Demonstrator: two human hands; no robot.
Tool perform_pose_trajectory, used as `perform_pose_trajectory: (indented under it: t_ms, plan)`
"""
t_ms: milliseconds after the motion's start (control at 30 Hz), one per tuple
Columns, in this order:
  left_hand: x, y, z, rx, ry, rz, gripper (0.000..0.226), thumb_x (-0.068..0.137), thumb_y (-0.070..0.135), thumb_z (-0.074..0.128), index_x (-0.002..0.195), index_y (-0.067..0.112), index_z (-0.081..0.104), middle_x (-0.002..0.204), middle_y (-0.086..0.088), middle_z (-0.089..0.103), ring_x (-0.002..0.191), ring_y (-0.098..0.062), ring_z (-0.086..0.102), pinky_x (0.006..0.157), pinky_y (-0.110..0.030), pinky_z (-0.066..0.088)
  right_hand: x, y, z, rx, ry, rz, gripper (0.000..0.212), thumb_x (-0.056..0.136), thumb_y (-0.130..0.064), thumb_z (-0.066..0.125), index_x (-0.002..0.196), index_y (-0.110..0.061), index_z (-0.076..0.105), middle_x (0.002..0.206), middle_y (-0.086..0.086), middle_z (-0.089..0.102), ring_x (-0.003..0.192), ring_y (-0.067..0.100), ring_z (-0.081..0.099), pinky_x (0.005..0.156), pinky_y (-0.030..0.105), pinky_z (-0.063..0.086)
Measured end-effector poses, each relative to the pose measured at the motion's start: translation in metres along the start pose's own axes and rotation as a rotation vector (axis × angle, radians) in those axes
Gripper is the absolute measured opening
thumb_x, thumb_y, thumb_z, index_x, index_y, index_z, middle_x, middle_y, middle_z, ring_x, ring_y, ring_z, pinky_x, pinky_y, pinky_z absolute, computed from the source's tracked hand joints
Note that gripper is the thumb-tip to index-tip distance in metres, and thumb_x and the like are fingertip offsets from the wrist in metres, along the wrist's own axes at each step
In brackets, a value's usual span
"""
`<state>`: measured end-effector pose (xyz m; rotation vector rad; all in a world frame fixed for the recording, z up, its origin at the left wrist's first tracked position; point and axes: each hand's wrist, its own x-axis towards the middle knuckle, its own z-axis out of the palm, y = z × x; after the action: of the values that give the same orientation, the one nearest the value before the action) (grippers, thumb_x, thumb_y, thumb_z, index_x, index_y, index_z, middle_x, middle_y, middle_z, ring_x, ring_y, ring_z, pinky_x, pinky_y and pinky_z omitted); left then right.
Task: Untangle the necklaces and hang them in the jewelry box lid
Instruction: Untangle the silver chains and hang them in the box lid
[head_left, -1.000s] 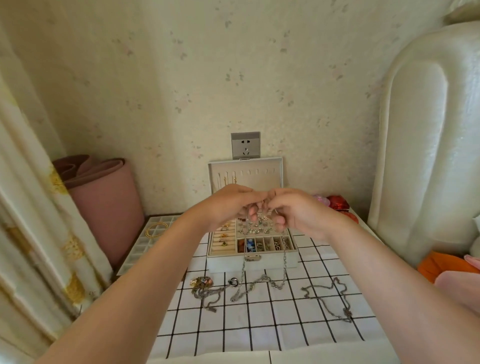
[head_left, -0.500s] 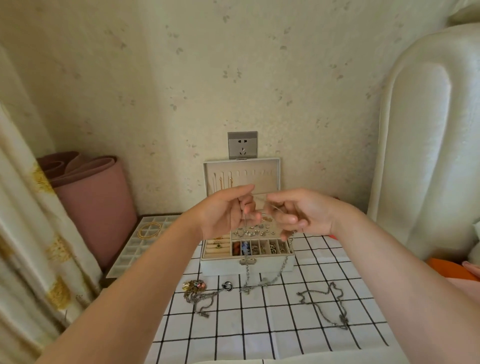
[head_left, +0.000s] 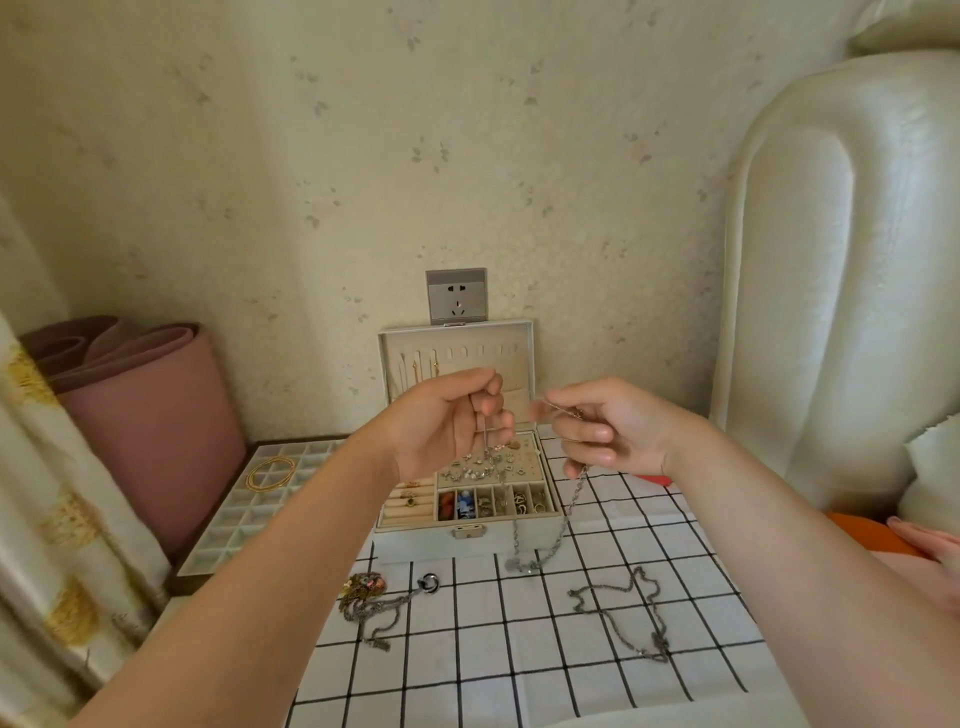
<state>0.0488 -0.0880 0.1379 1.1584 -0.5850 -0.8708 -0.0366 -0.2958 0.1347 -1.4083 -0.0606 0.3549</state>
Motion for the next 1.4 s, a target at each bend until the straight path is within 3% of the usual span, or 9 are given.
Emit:
perform_pose_trajectory:
  t_ms: [200,367,500,567,667,833,967,1067,1400]
  plan:
    - [0.033,0.005,0.031,0.161,-0.011,-0.007,0.021,0.102,0.018,0.046,0.090,0.012,0.063,0.067,0.003,0.057,0.071,-0.016,0.062,0.092,-0.035,0.050,-0.017,-0.012,-0.034,0.158,0.252,-0.144,0.018,0.084,-0.023,0.044,0.068,-0.018,0.051,0.053,-0.002,0.031,0.047,0.016,0.028,0.059,0.035,0.037]
    - [0.066,-0.001,0.054,0.206,-0.010,-0.012,0.022,0.102,0.015,0.045,0.087,0.013,0.061,0.075,0.002,0.062,0.081,-0.017,0.066,0.086,-0.030,0.051,-0.024,-0.012,-0.053,-0.063,0.479,-0.156,0.036,0.098,-0.025,0.042,0.062,-0.021,0.039,0.047,-0.008,0.025,0.041,0.011,0.022,0.054,0.032,0.028]
    - [0.088,0.000,0.053,0.280,0.097,0.050,0.024,0.102,0.016,0.045,0.085,0.015,0.062,0.074,0.003,0.065,0.085,-0.019,0.066,0.088,-0.029,0.045,-0.025,-0.012,-0.058,-0.409,0.609,-0.155,0.028,0.097,-0.025,0.054,0.072,-0.014,0.059,0.054,-0.005,0.050,0.044,0.006,0.041,0.057,0.029,0.034]
    - [0.096,0.000,0.050,0.370,0.170,0.091,0.023,0.101,0.015,0.046,0.086,0.012,0.063,0.074,0.002,0.064,0.078,-0.016,0.063,0.077,-0.018,0.051,-0.022,-0.015,-0.059,-0.535,0.639,-0.168,0.026,0.097,-0.027,0.057,0.077,-0.015,0.070,0.077,0.008,0.054,0.056,0.012,0.045,0.060,0.029,0.039]
    - [0.104,-0.001,0.039,0.471,0.288,0.107,0.020,0.099,0.015,0.051,0.087,0.011,0.065,0.072,0.001,0.062,0.066,-0.011,0.056,0.060,-0.012,0.047,-0.011,-0.020,-0.059,-0.613,0.664,-0.195,0.026,0.095,-0.029,0.060,0.075,-0.020,0.073,0.067,-0.006,0.058,0.062,0.012,0.047,0.066,0.030,0.040]
    - [0.109,-0.012,0.005,0.498,0.440,0.133,0.018,0.094,0.019,0.061,0.080,0.011,0.068,0.074,0.000,0.067,0.071,-0.014,0.060,0.080,-0.028,0.051,0.031,-0.021,-0.055,-0.634,0.731,-0.255,0.026,0.094,-0.023,0.060,0.070,-0.019,0.068,0.062,-0.006,0.049,0.059,0.012,0.044,0.055,0.028,0.033]
    - [0.117,-0.022,-0.026,0.478,0.649,0.202,0.020,0.090,0.021,0.069,0.073,0.011,0.071,0.068,0.003,0.068,0.059,-0.010,0.061,0.063,-0.020,0.053,0.079,-0.007,-0.056,-0.706,0.731,-0.273,0.026,0.095,-0.023,0.057,0.076,-0.013,0.071,0.066,0.001,0.066,0.064,0.015,0.059,0.065,0.036,0.044]
    - [0.121,-0.029,-0.039,0.451,0.743,0.231,0.019,0.087,0.022,0.073,0.075,0.007,0.073,0.072,-0.002,0.072,0.054,-0.011,0.063,0.064,-0.025,0.057,0.104,0.004,-0.058,-0.691,0.796,-0.280,0.021,0.095,-0.024,0.059,0.083,-0.016,0.075,0.050,-0.016,0.056,0.049,-0.001,0.050,0.059,0.027,0.038]
    - [0.158,-0.030,-0.052,0.510,0.931,0.281,0.023,0.080,0.031,0.075,0.062,0.016,0.073,0.060,0.004,0.070,0.047,-0.015,0.066,0.066,-0.039,0.063,0.166,0.017,-0.064,-0.762,1.169,-0.448,0.029,0.091,-0.035,0.067,0.069,-0.016,0.069,0.065,-0.006,0.065,0.065,0.013,0.061,0.062,0.030,0.043]
